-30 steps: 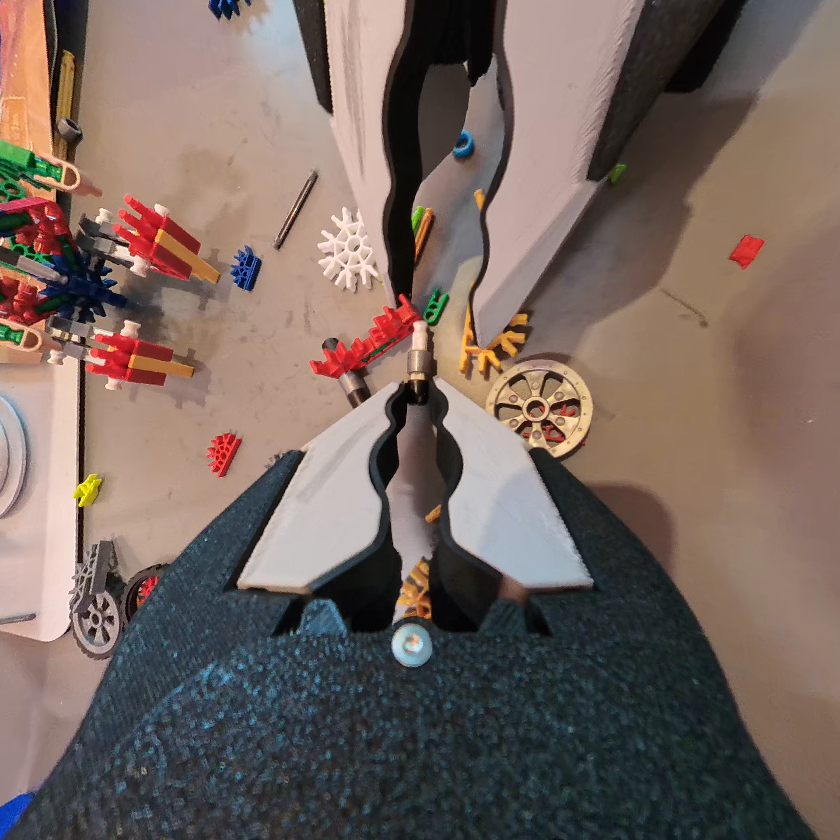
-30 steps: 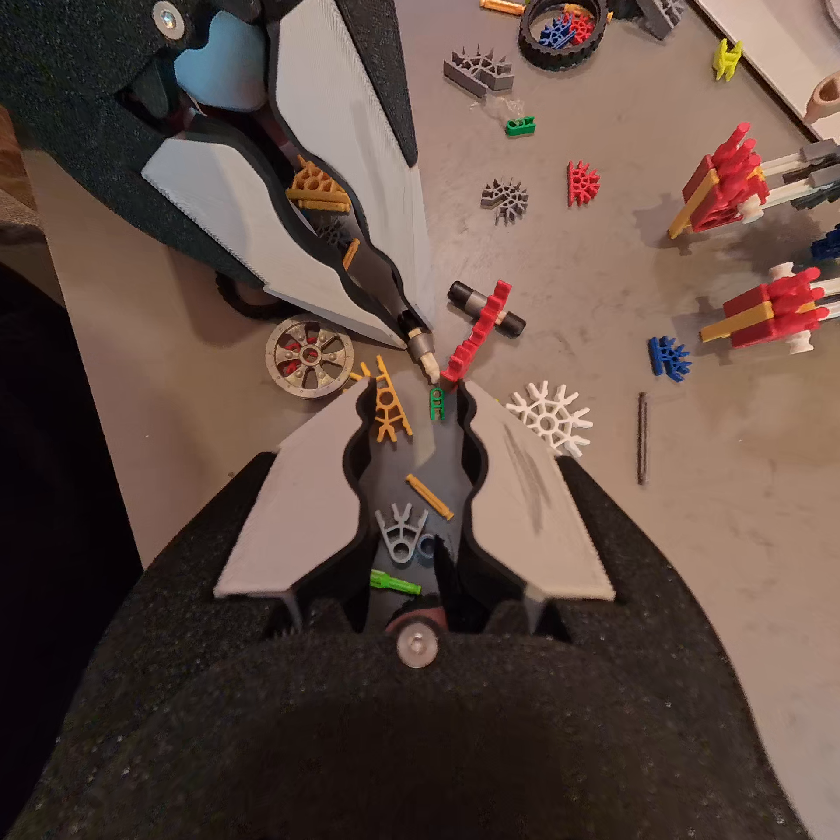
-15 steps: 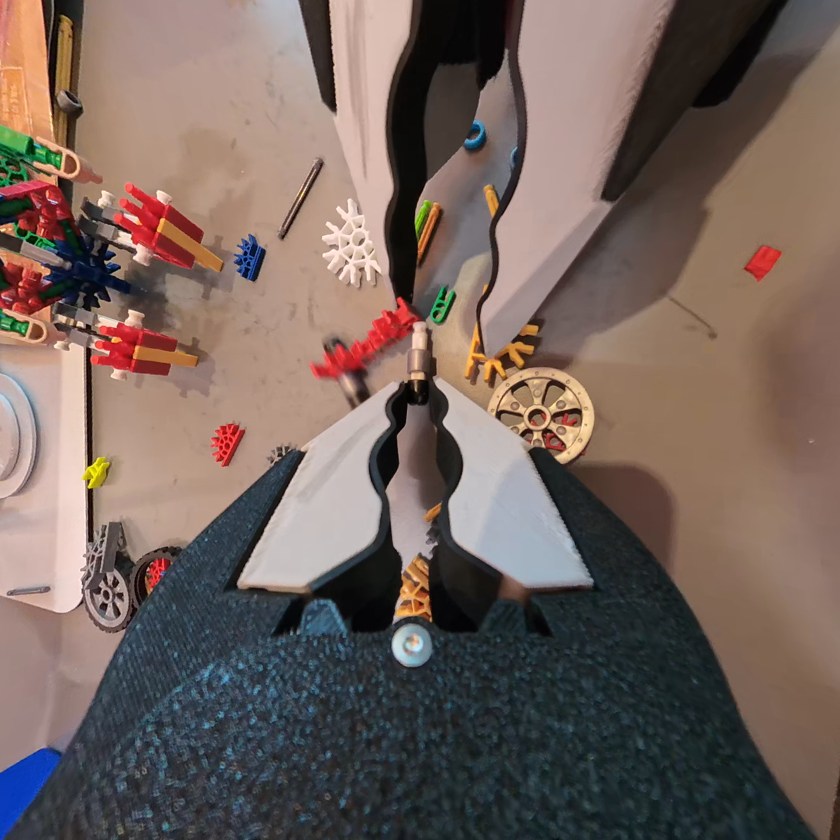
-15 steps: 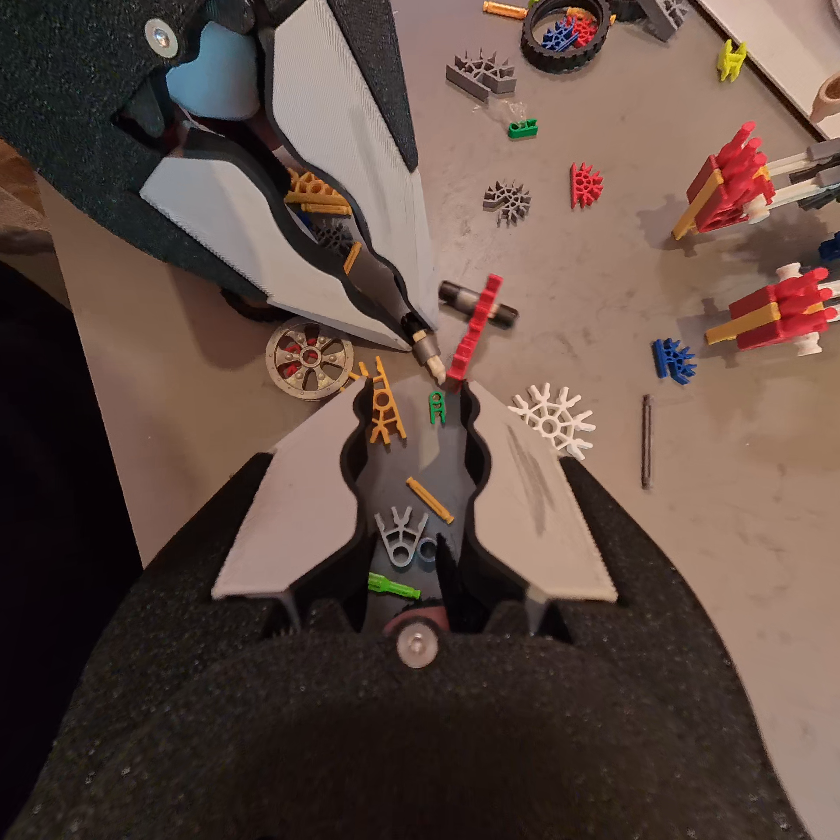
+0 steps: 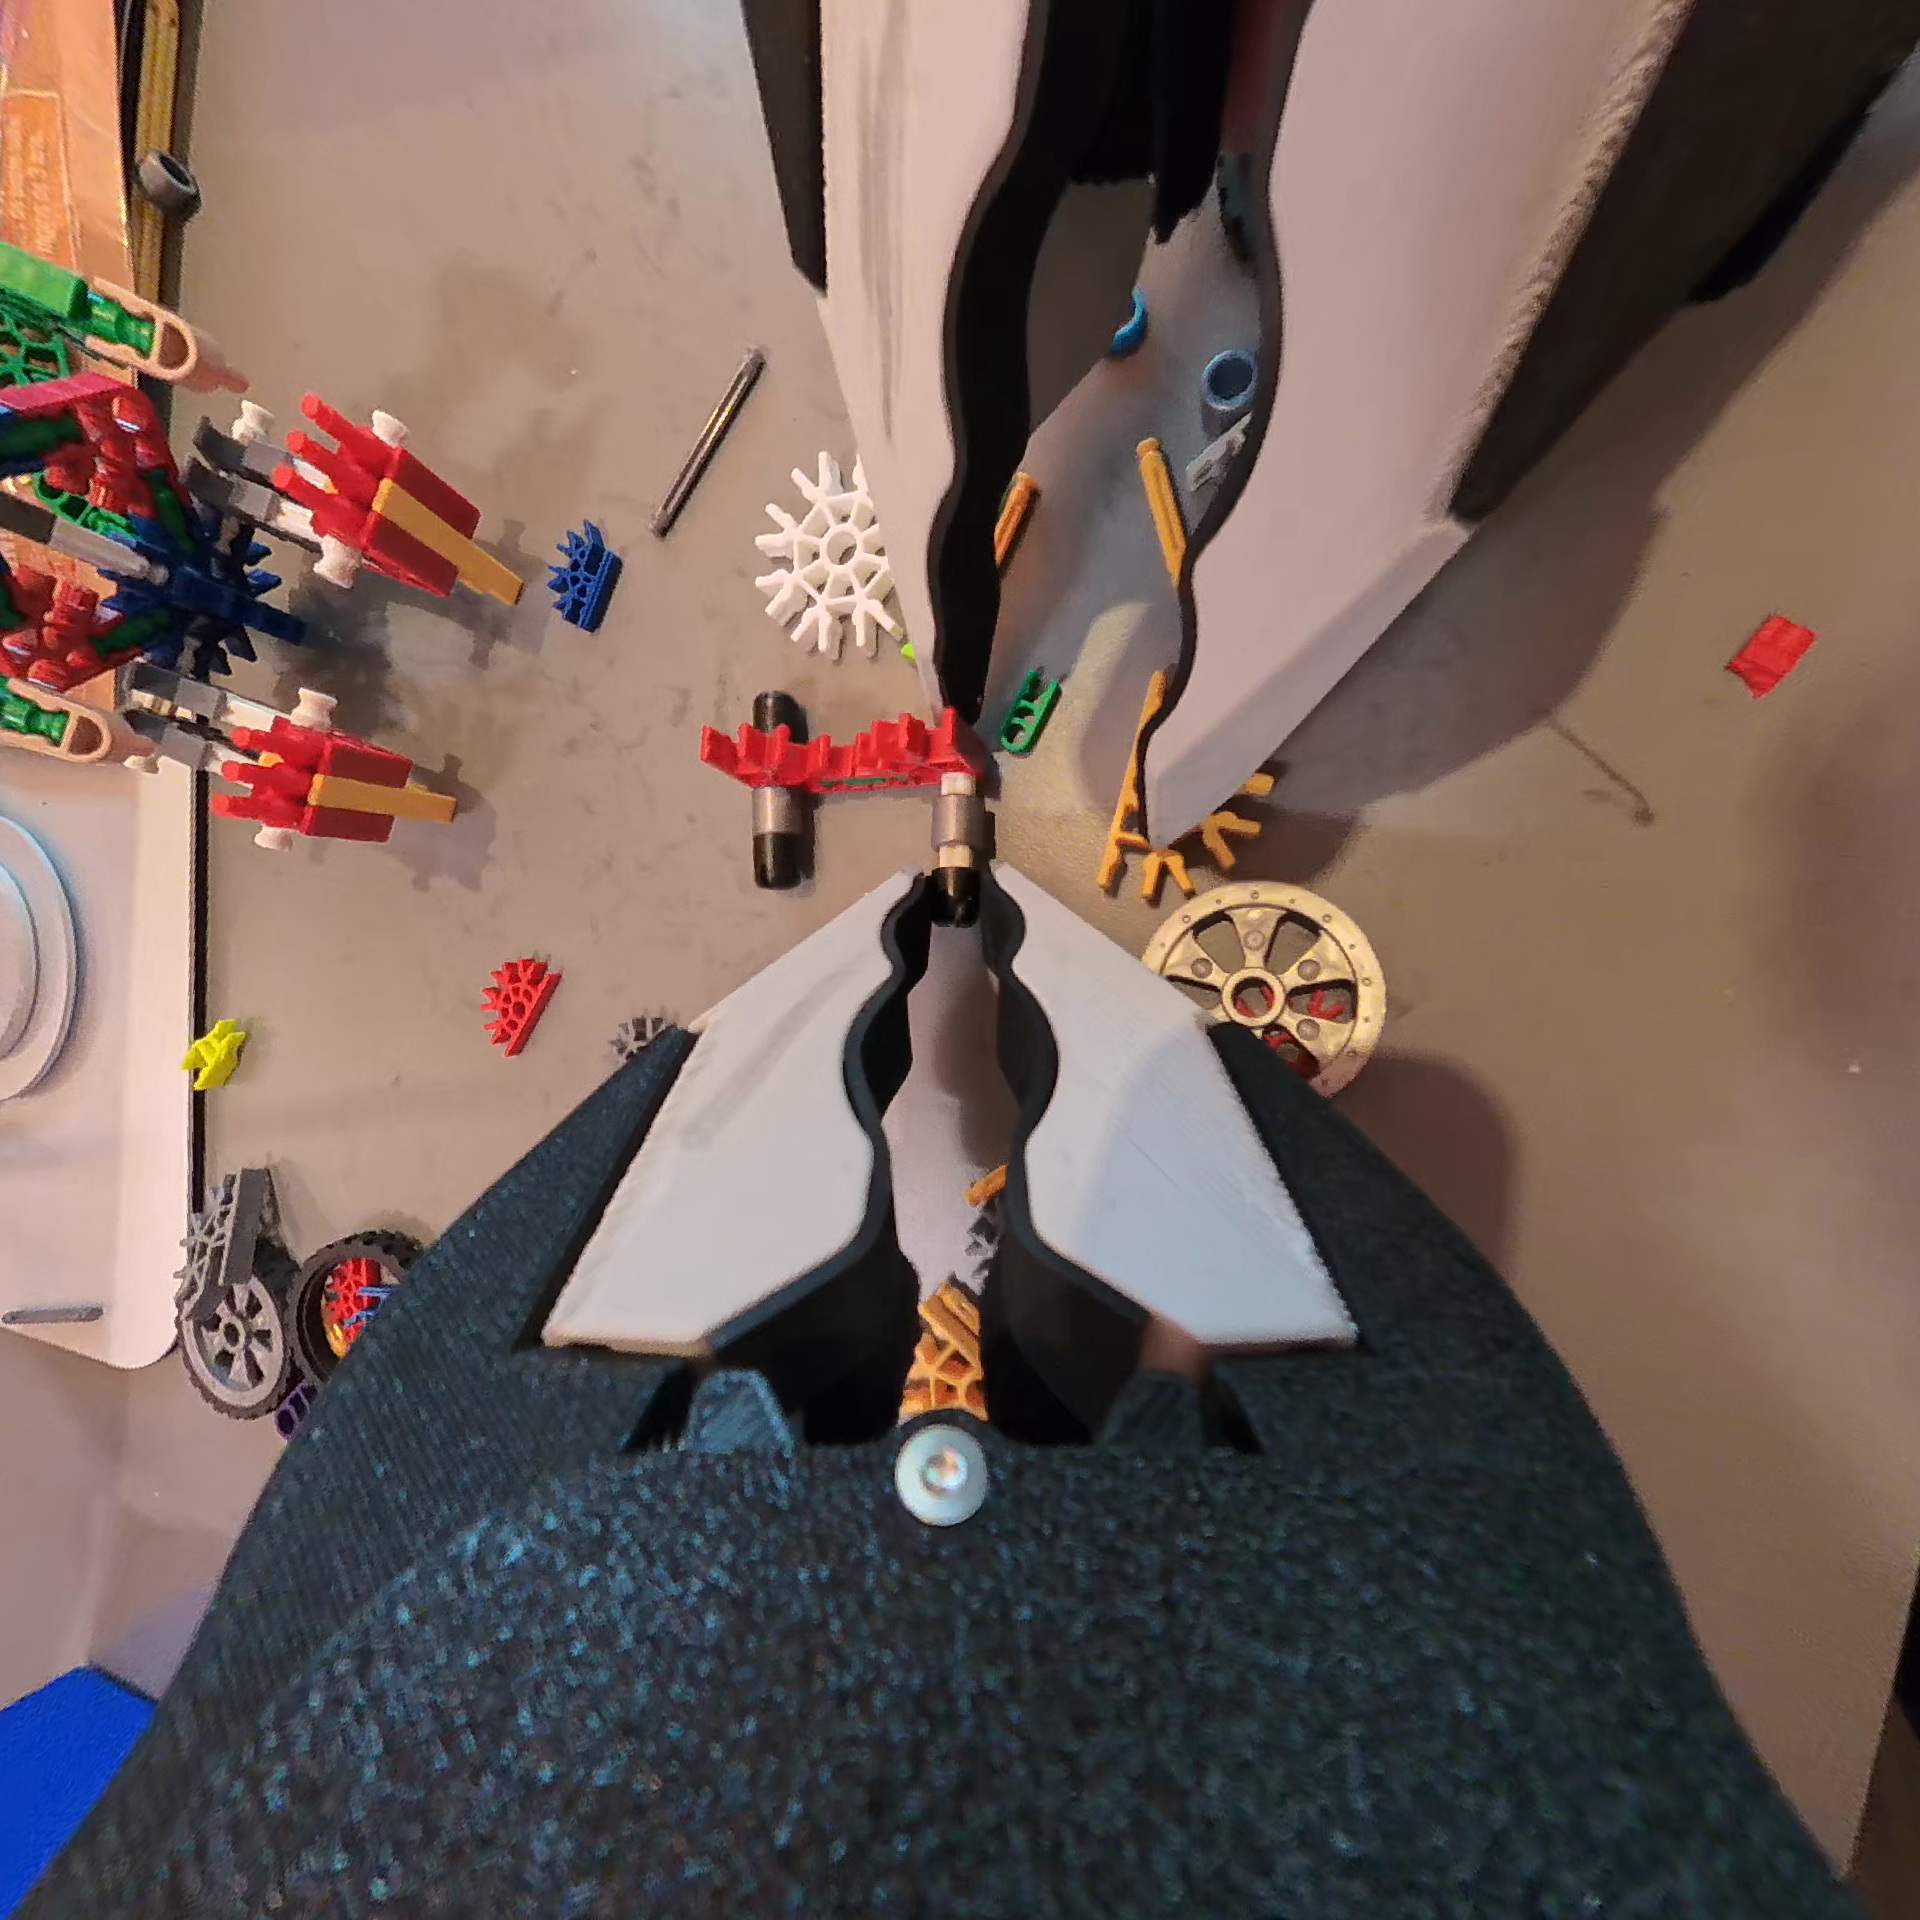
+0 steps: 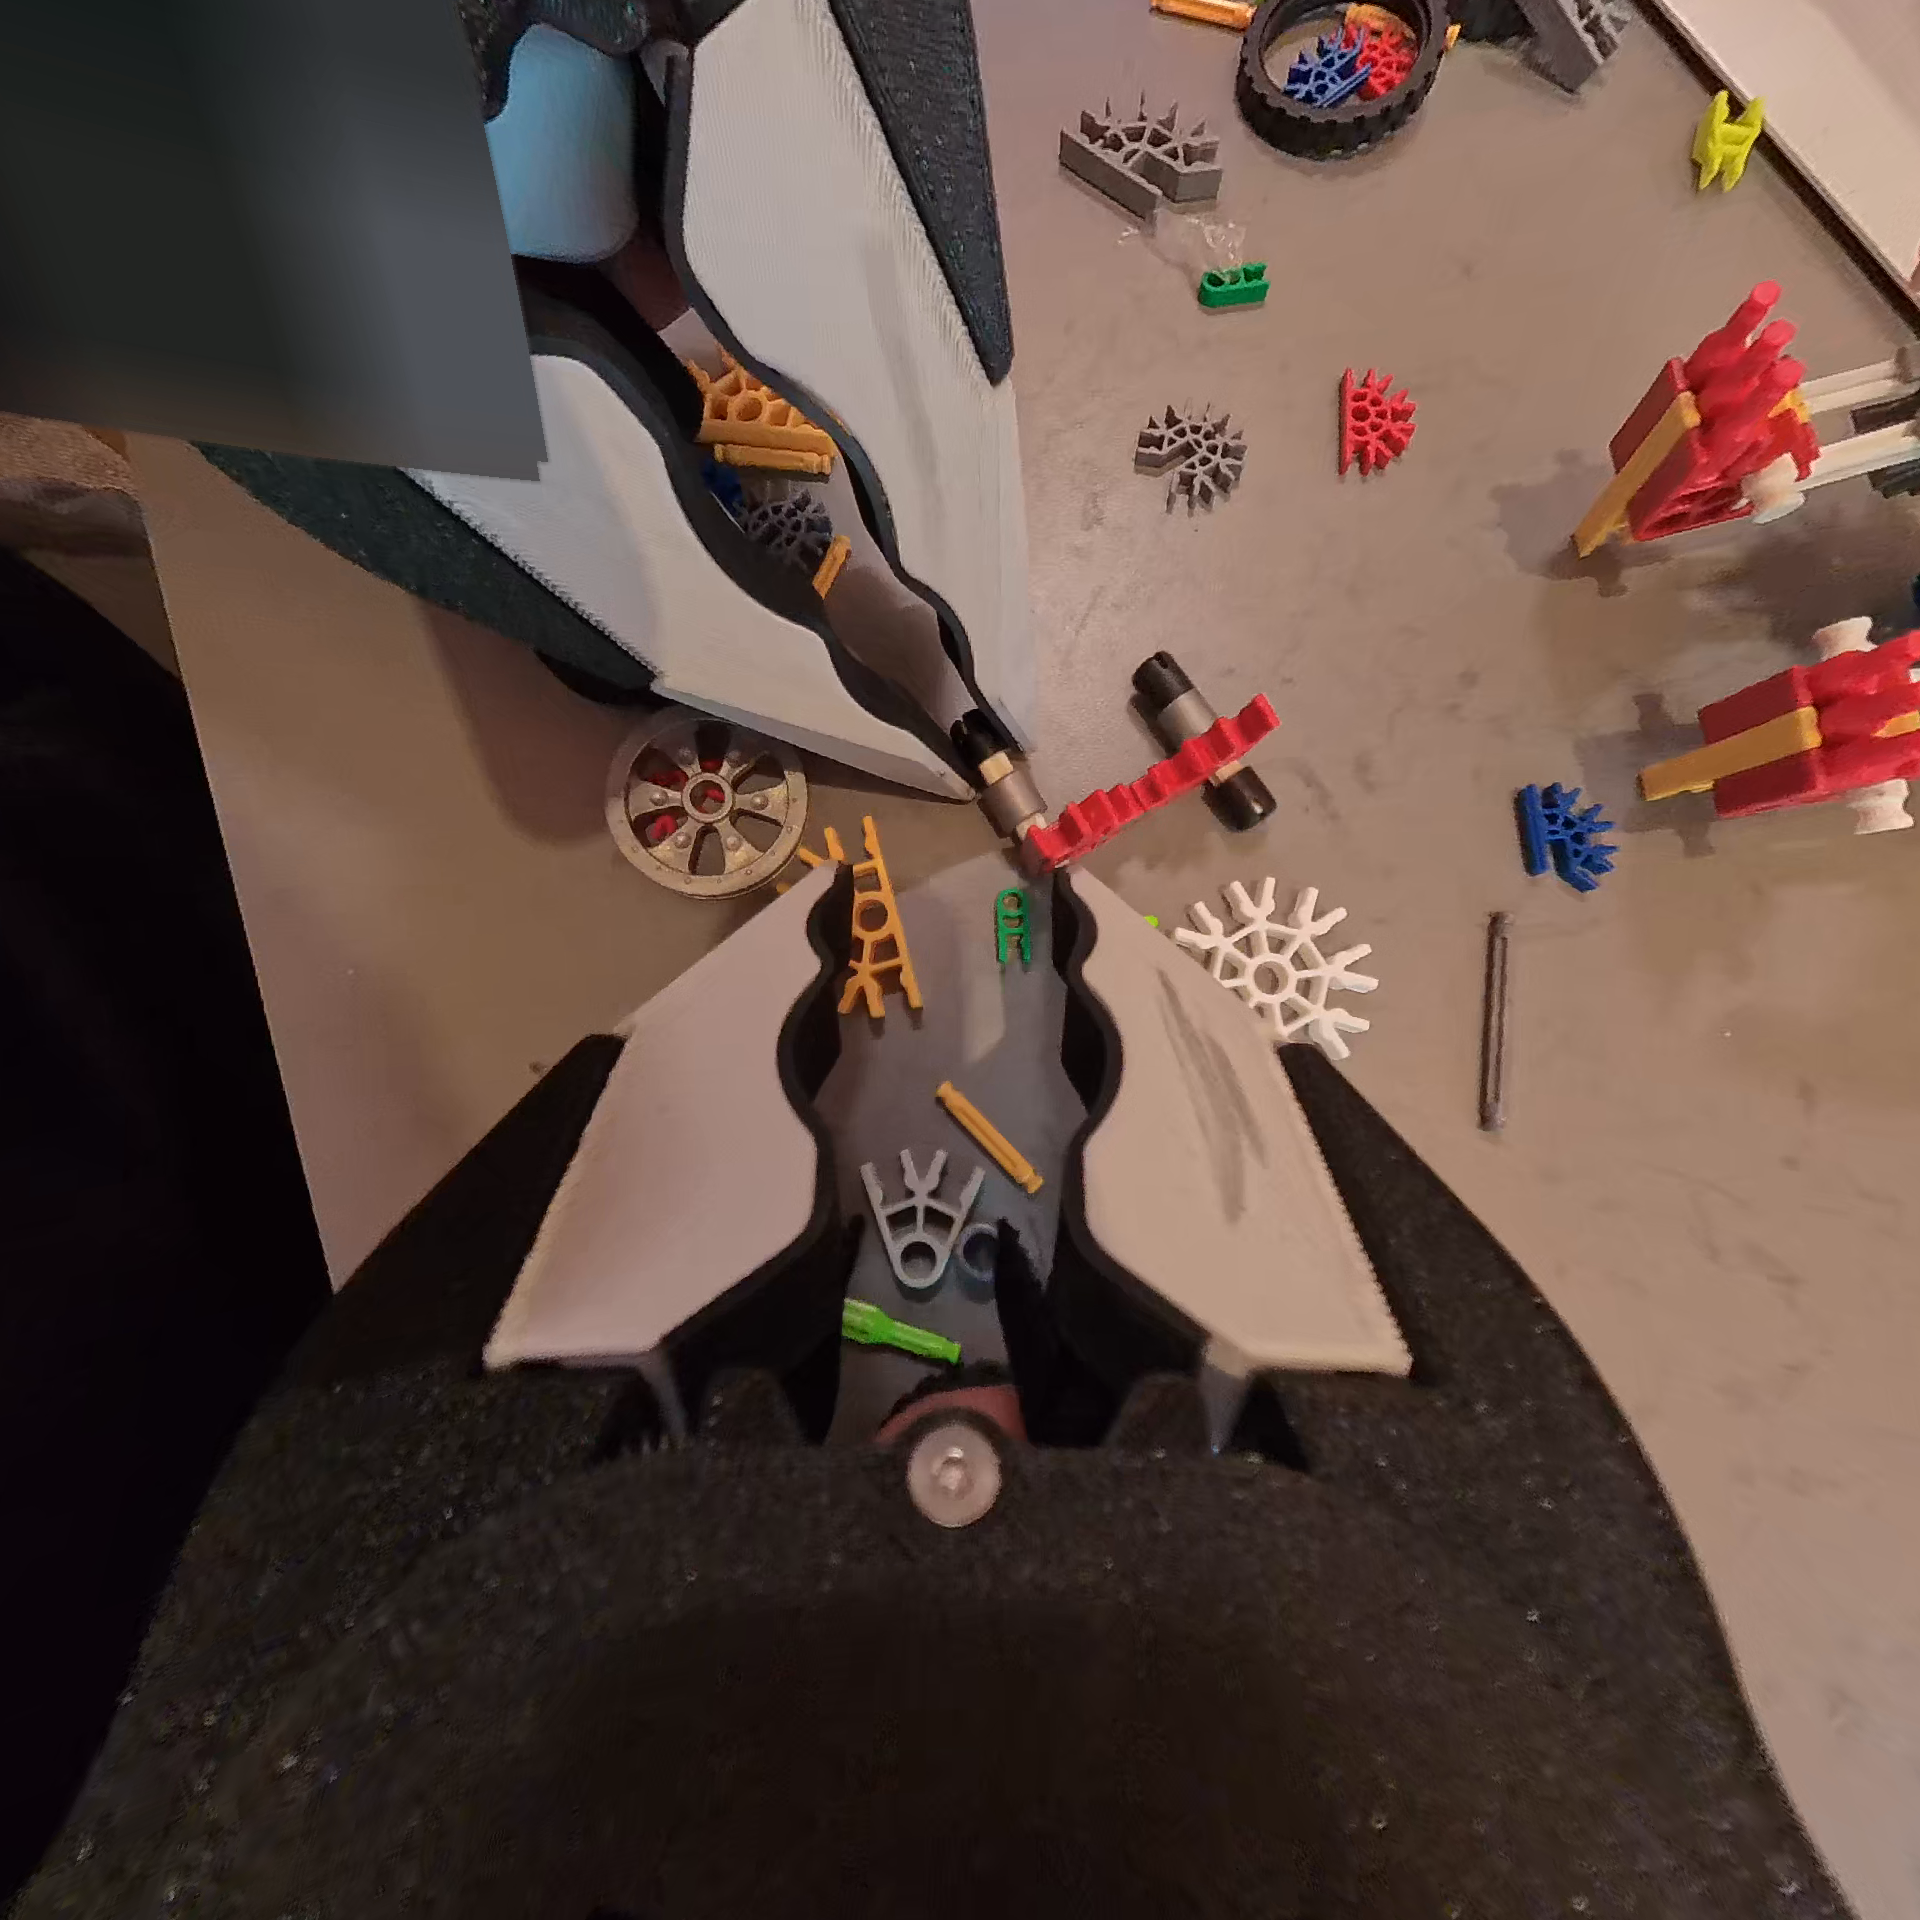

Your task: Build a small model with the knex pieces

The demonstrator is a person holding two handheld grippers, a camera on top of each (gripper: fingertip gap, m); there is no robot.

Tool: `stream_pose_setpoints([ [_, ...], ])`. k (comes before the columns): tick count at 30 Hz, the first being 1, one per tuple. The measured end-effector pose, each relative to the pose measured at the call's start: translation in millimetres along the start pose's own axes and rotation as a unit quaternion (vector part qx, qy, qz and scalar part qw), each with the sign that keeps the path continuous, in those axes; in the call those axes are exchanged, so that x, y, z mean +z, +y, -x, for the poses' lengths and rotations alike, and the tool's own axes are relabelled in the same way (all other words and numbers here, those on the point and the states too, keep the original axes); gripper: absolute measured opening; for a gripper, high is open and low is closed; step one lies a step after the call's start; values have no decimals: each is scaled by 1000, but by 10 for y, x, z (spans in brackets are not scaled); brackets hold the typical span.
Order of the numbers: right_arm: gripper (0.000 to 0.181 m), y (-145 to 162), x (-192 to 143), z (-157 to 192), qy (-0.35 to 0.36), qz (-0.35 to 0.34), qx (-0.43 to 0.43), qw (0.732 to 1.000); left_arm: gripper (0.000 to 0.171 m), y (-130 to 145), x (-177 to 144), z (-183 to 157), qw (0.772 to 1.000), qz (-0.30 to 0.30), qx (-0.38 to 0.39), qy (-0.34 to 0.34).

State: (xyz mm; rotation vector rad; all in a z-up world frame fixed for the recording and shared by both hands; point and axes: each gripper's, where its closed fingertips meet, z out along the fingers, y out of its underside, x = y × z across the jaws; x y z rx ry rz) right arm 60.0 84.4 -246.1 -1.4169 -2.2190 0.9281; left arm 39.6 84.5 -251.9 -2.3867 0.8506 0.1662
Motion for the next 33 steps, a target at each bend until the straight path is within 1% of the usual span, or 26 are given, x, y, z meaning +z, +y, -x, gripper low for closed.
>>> stream_pose_setpoints([
  [4,38,-34,-61,-42,-1,-14,6,1000,6,-5,3,4,1000,-6,5,2],
  [8,38,11,-5,-31,-1,7,-16,1000,6,-11,10,12,1000,-9,3,2],
  [9,43,9,13,-21,0,9,-21,1000,6,-16,13,13,1000,-10,3,2],
  [11,44,-4,20,-22,8,11,-30,999,6,-10,16,34,1000,-7,4,-4],
  [19,42,-36,-21,-46,6,-5,-30,1000,6,-5,7,16,1000,-19,-6,3],
  [24,40,2,-13,-113,11,10,-54,998,6,-3,9,28,1000,-20,4,5],
  [26,39,11,-41,-141,0,9,-47,999,6,2,12,41,1000,-19,5,4],
  [29,33,21,-49,-128,-18,11,-48,999,6,-5,17,44,1000,-19,6,4],
  [33,34,-9,9,-99,-10,11,-63,998,6,-18,29,59,1000,-18,7,1],
])
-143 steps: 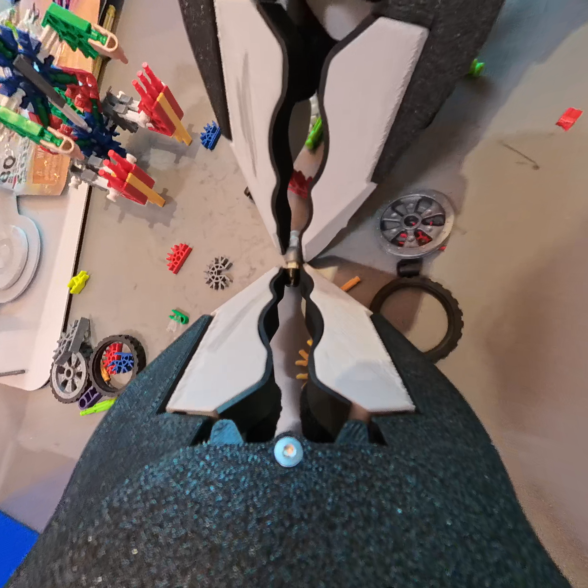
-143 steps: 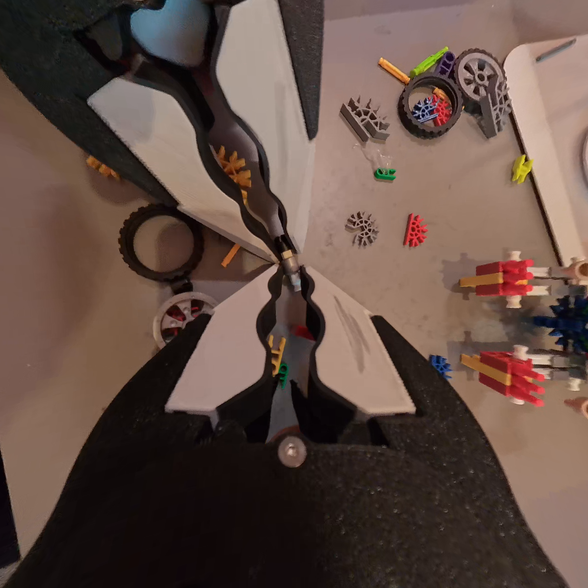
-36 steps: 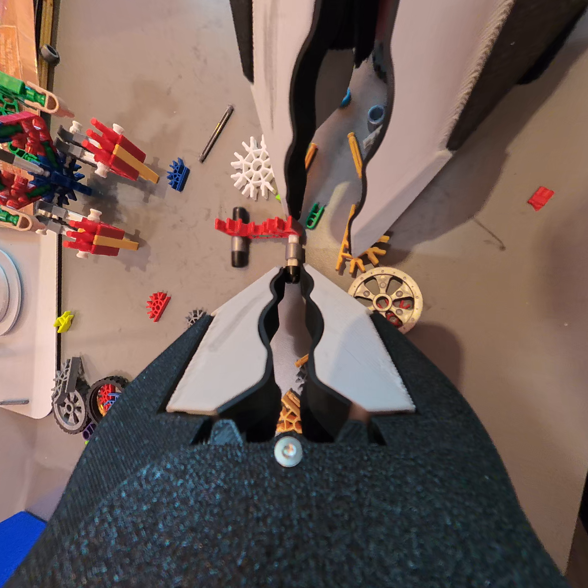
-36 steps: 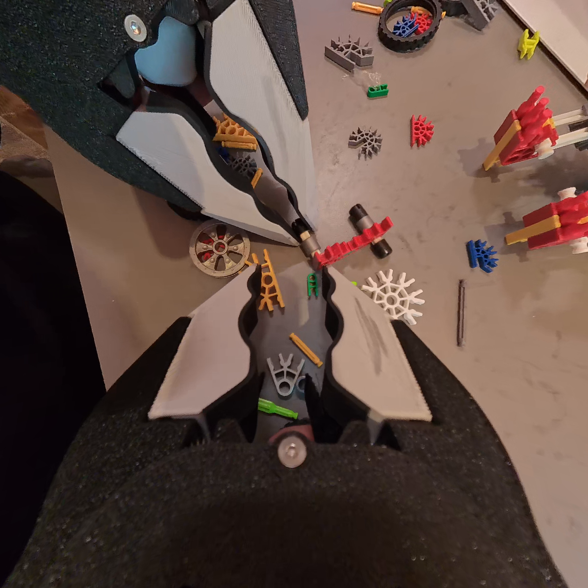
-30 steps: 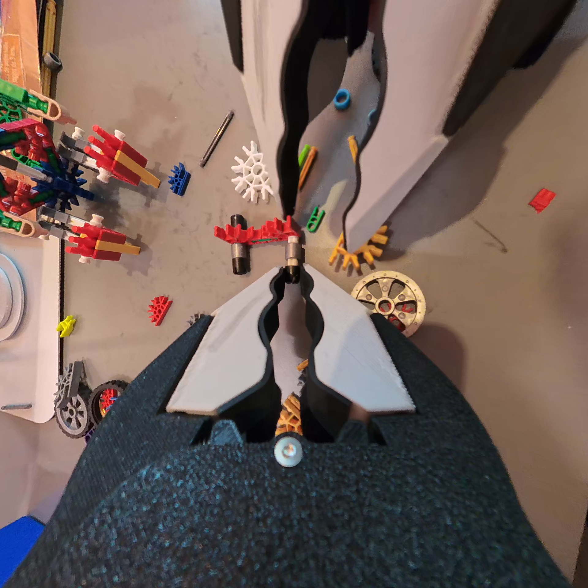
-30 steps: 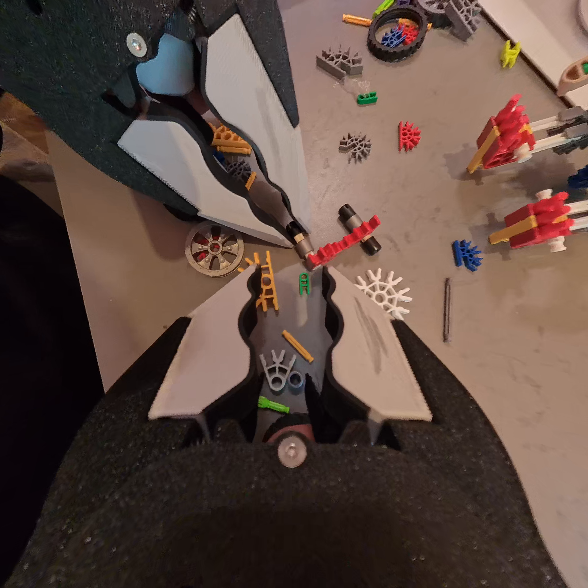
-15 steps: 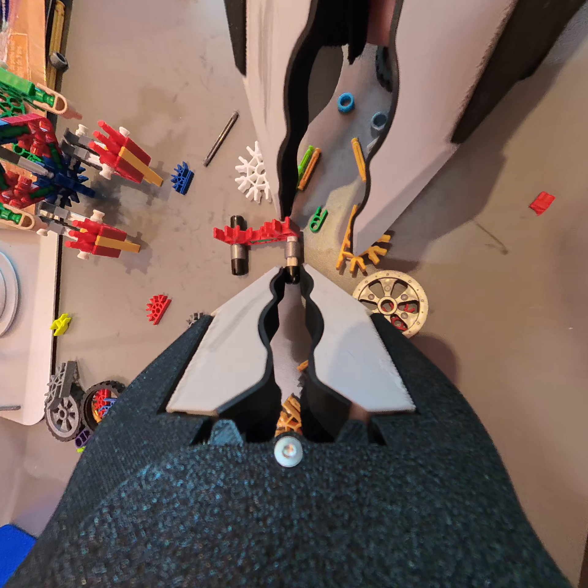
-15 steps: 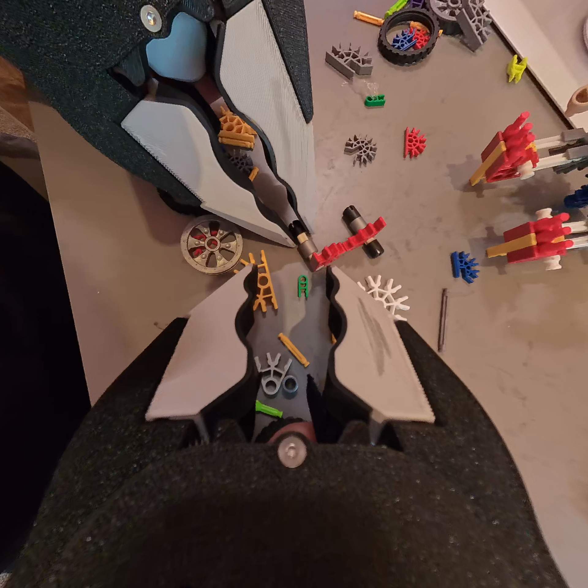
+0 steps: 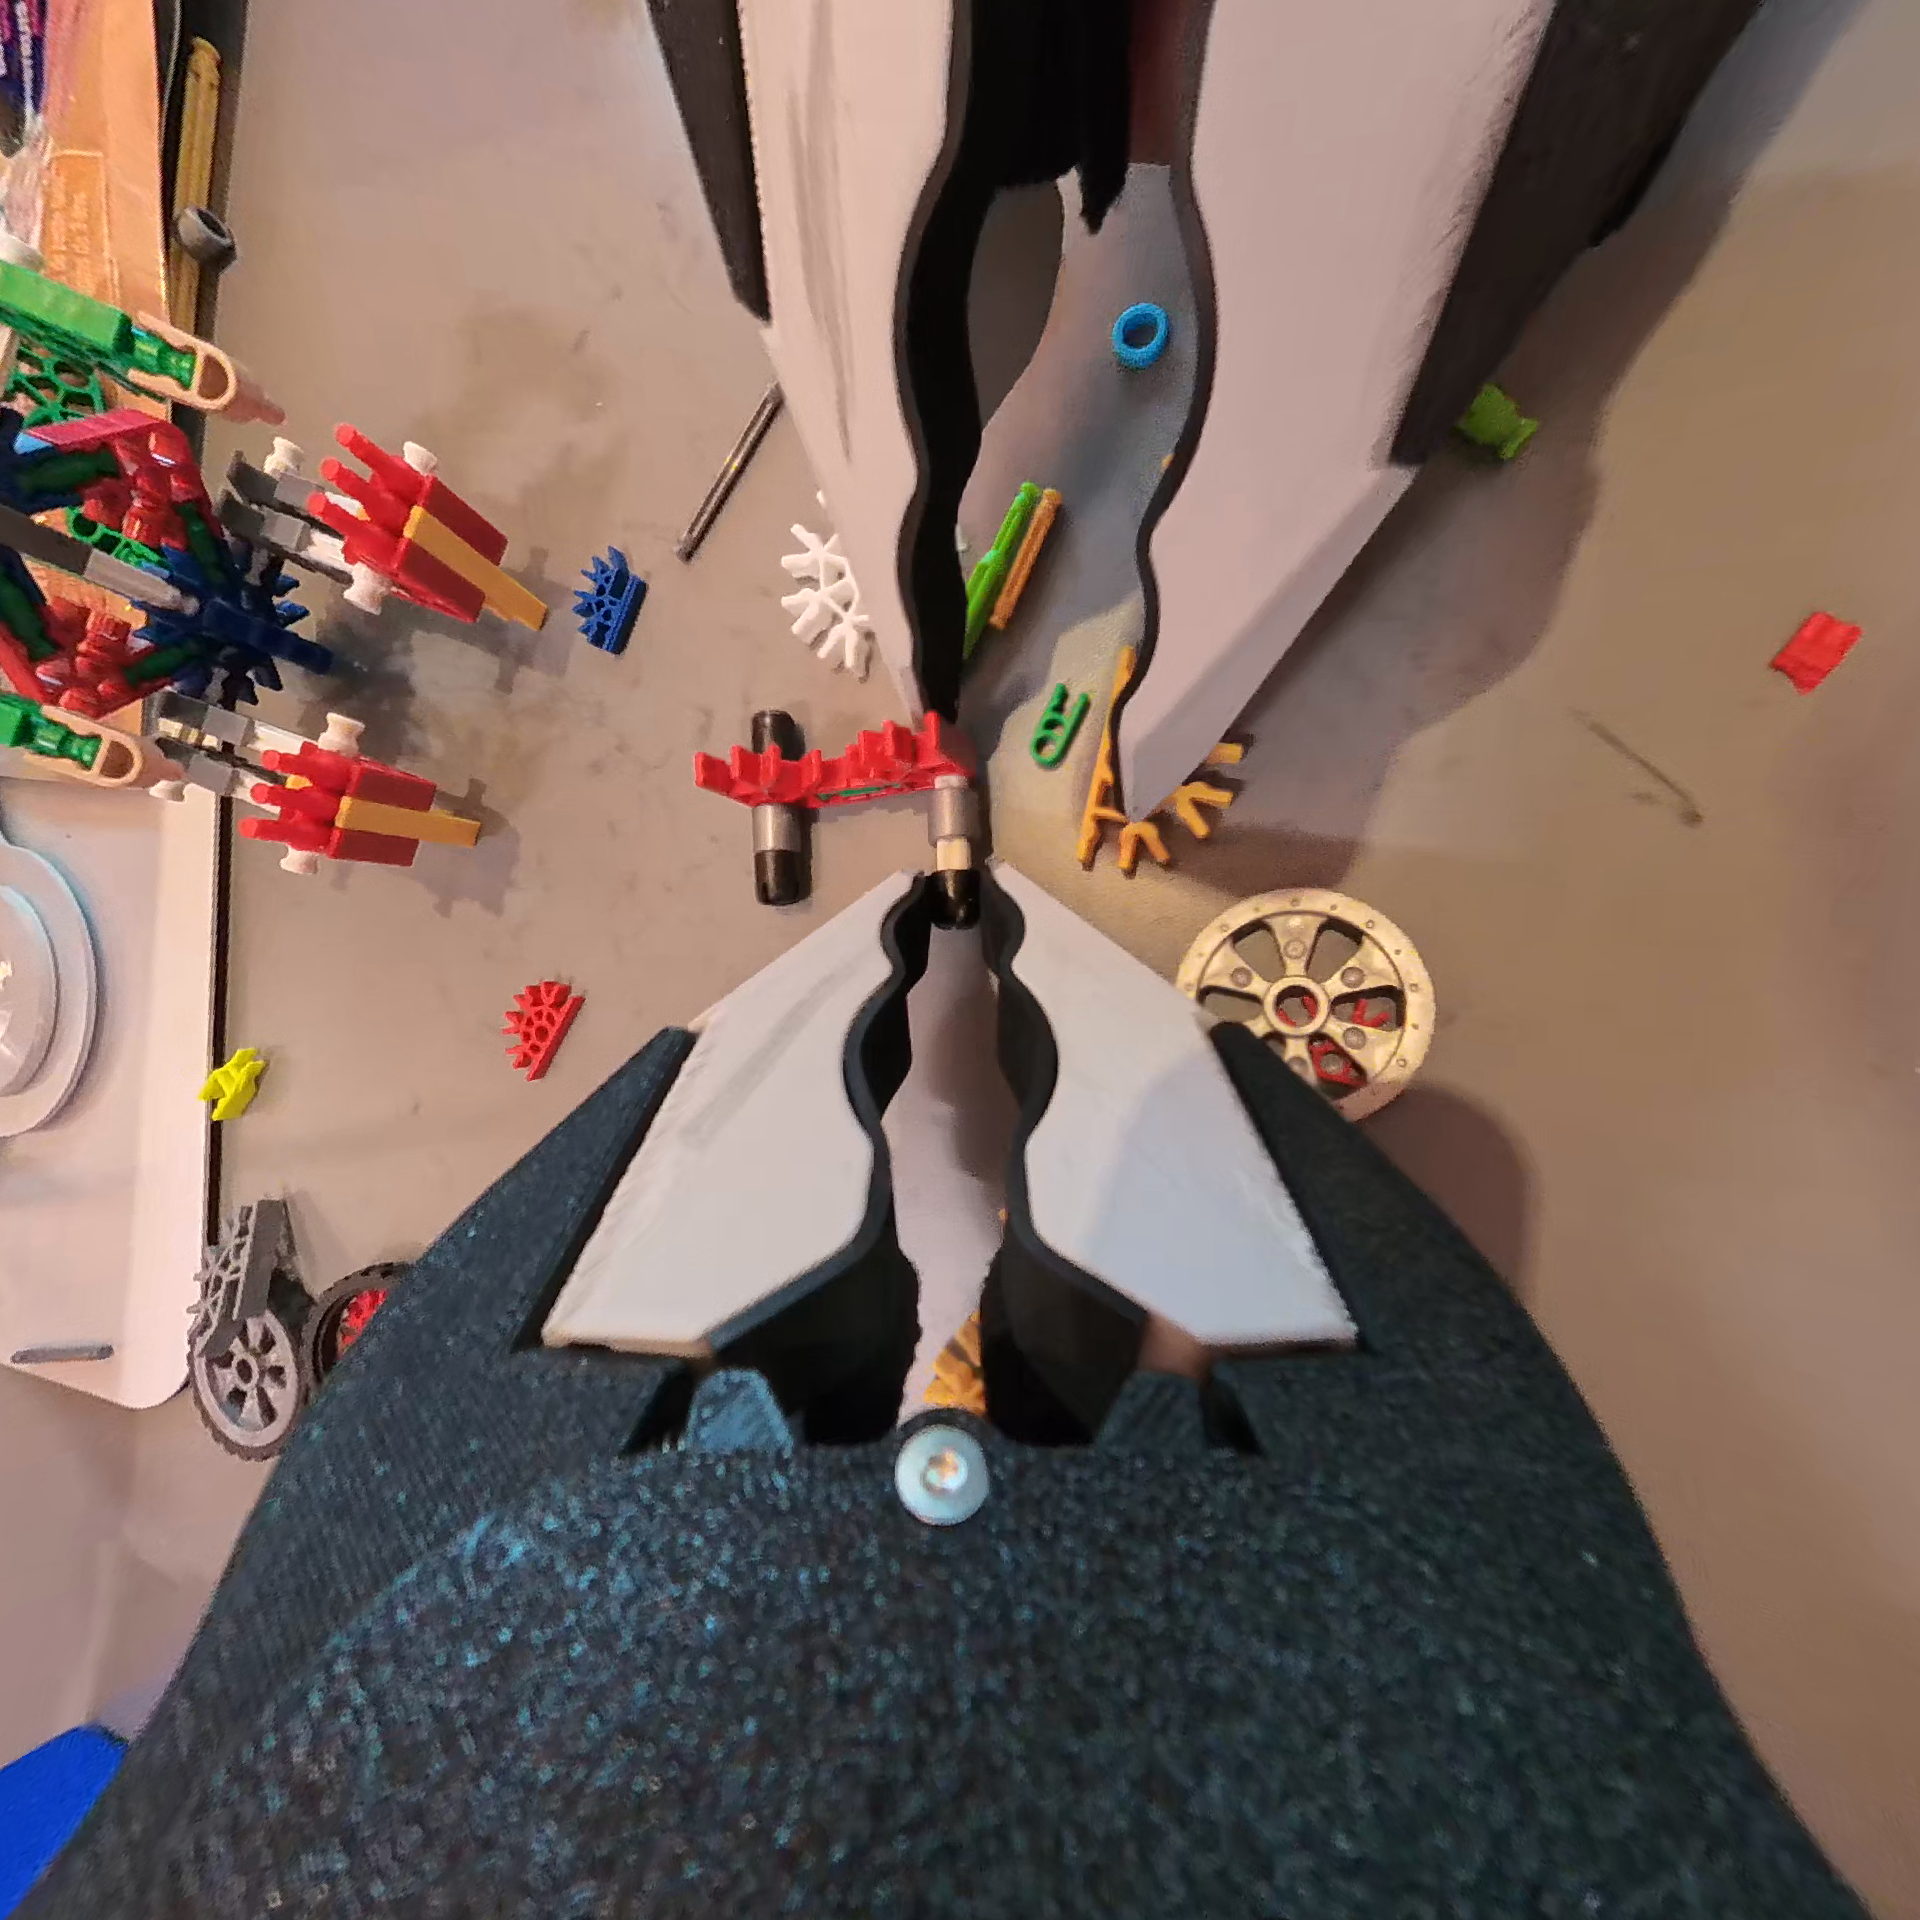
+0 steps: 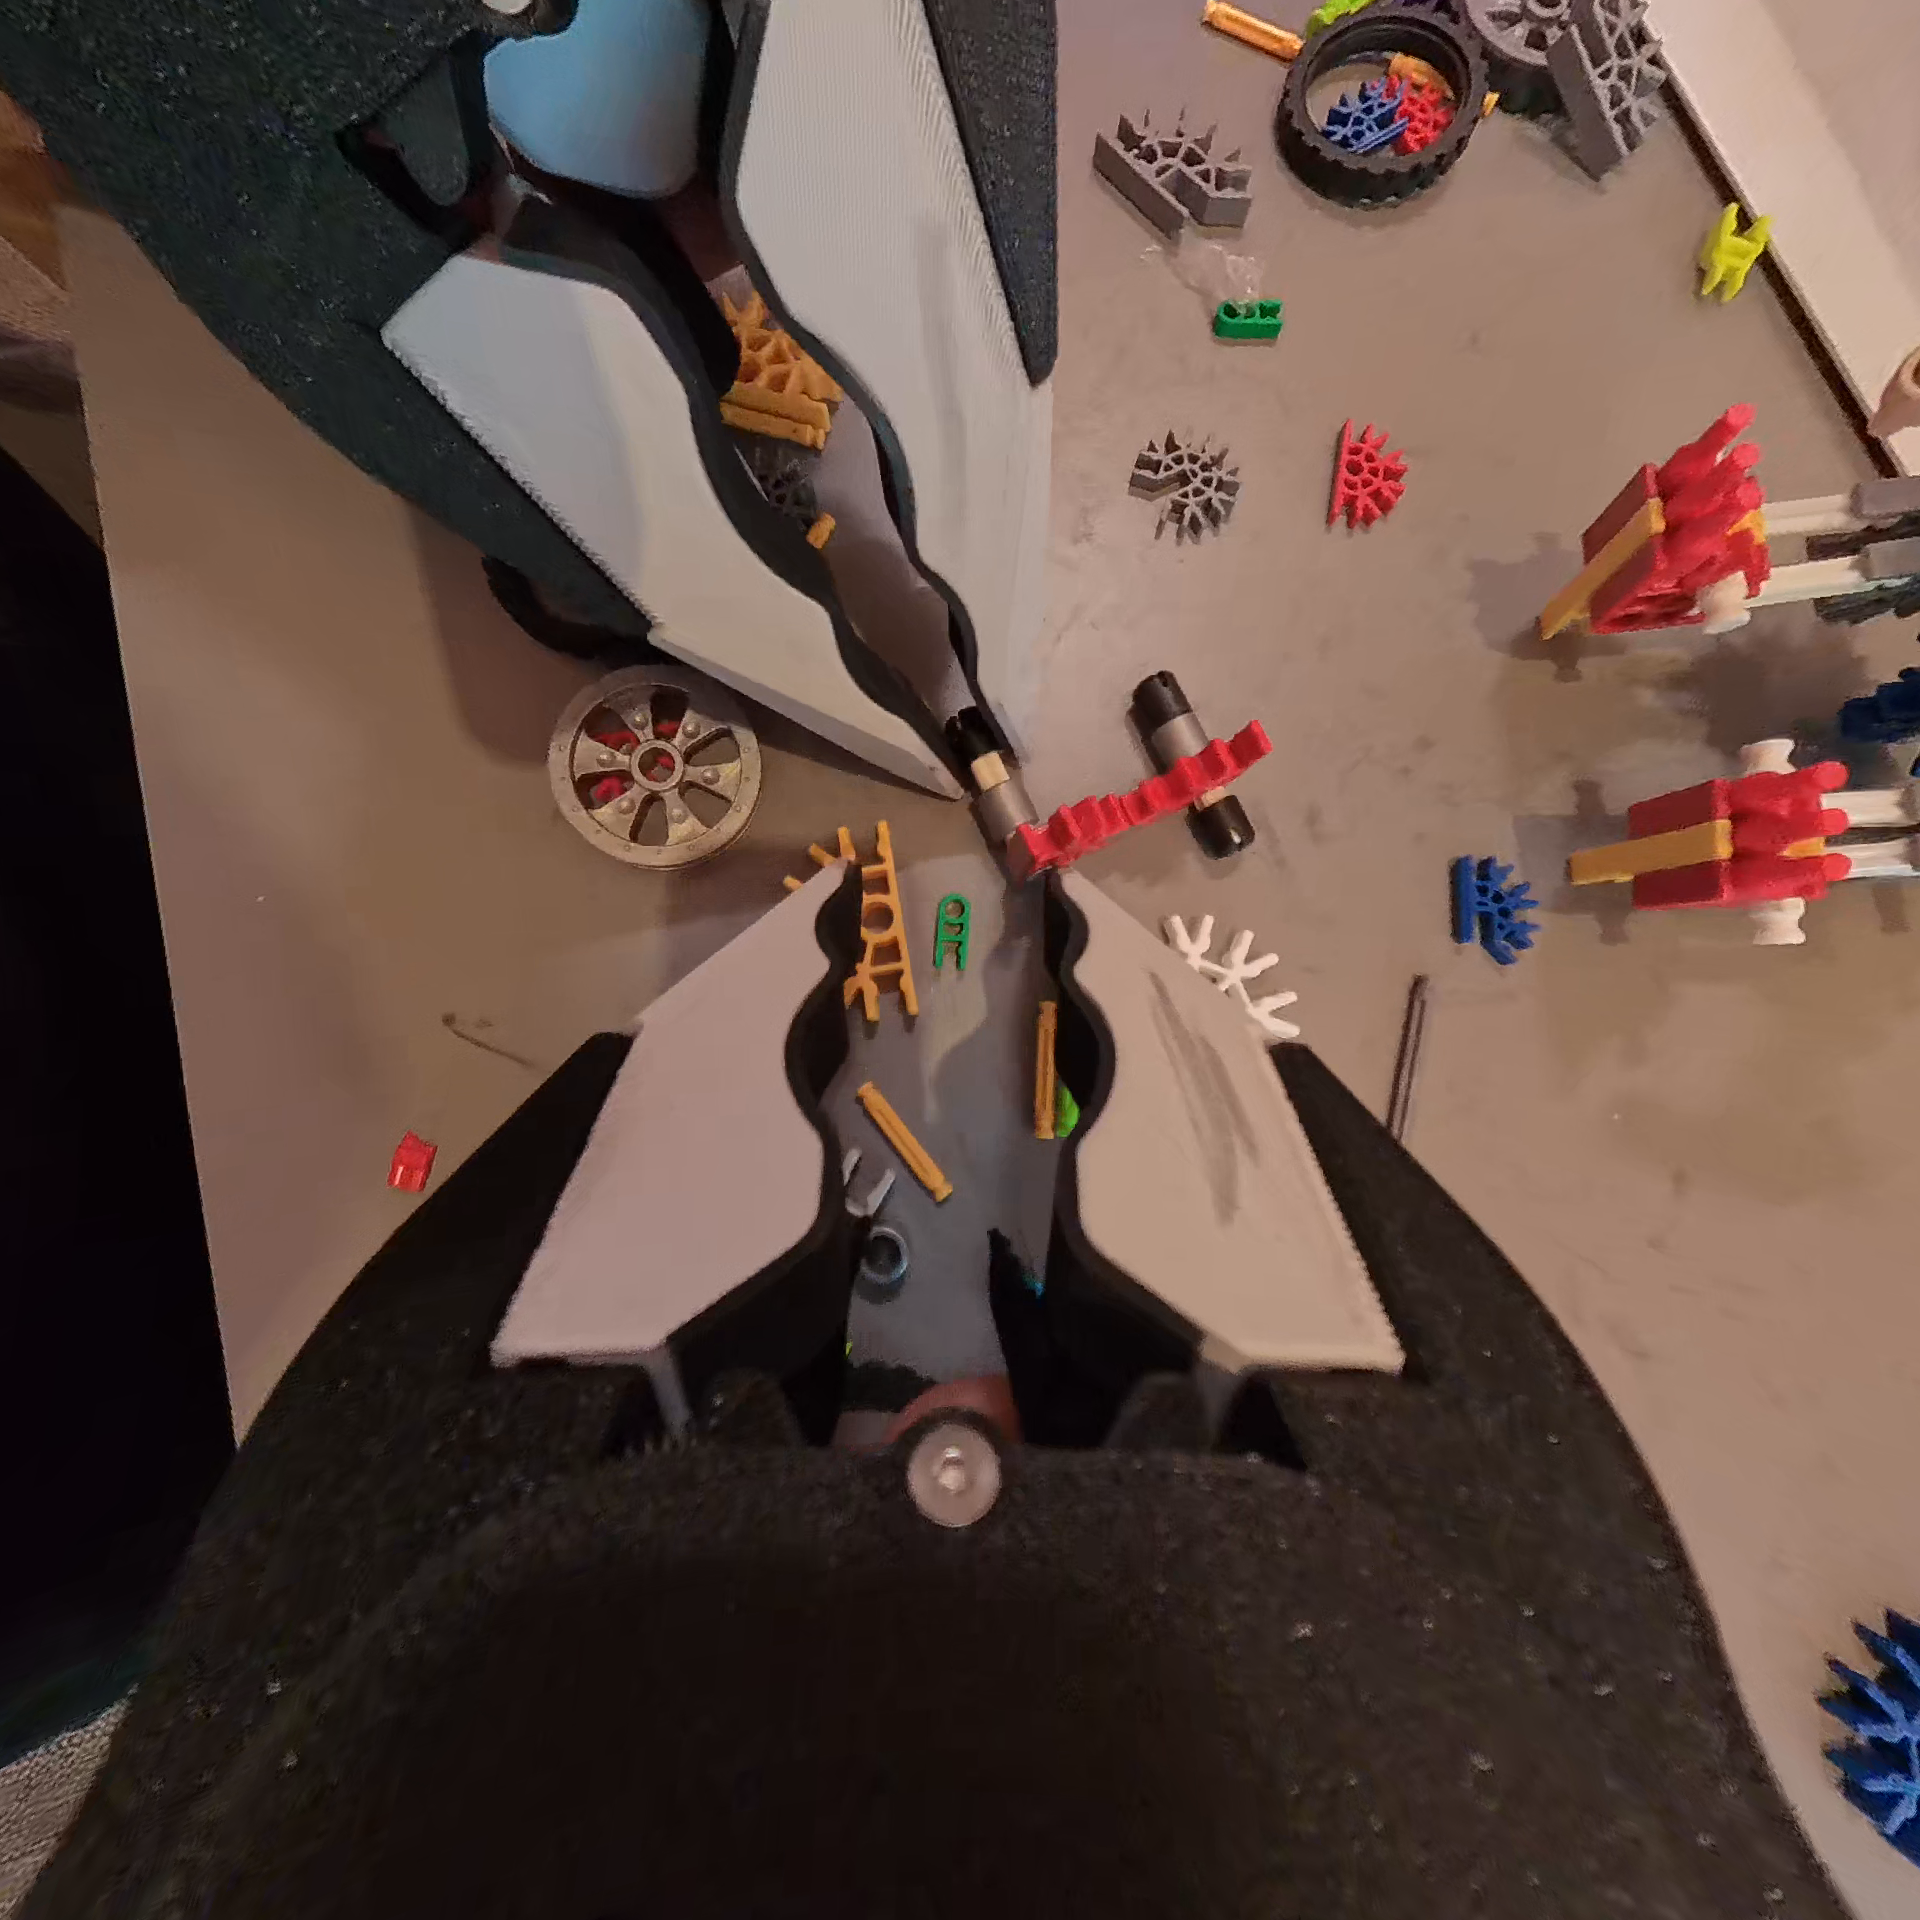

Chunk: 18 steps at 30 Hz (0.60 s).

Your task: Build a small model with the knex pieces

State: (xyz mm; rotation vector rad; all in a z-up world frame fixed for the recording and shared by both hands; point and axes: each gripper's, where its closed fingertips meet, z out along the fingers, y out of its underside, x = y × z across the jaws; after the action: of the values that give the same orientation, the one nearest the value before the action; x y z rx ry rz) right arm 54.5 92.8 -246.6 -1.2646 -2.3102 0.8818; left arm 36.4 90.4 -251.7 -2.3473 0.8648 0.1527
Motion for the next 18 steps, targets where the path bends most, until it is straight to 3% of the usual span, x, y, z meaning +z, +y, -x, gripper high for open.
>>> stream_pose_setpoints([
  [18,20,-45,34,-80,-10,3,-24,1000,6,-30,19,-1,1000,-13,9,14],
])
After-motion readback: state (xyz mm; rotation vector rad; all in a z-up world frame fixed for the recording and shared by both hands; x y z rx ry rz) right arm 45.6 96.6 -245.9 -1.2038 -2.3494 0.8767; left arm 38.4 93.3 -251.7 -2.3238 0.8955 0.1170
